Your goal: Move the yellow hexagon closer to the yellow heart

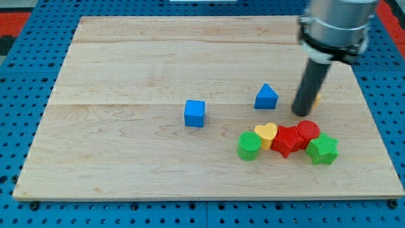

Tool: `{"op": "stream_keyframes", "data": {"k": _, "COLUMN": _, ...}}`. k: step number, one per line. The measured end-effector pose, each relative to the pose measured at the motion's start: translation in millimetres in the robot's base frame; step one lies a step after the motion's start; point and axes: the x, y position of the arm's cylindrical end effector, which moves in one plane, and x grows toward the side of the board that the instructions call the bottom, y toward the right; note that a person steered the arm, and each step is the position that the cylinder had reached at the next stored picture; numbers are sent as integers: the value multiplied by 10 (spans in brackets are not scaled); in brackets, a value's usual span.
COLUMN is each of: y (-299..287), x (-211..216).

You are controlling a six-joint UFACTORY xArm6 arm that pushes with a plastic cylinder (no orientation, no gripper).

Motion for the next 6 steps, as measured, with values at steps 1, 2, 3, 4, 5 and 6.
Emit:
{"op": "stream_keyframes", "data": {"k": 1, "y": 503, "x": -1}}
{"op": "stream_keyframes", "data": {"k": 2, "y": 807, "x": 91}}
{"op": "stream_keyframes", "data": {"k": 3, "y": 842, "x": -389}}
{"op": "stream_keyframes", "data": {"k": 4, "y": 296, "x": -452}}
{"op": "stream_keyframes", "data": {"k": 5, "y": -402, "x": -175}}
{"op": "stream_keyframes", "data": {"k": 6, "y": -686, "x": -117}}
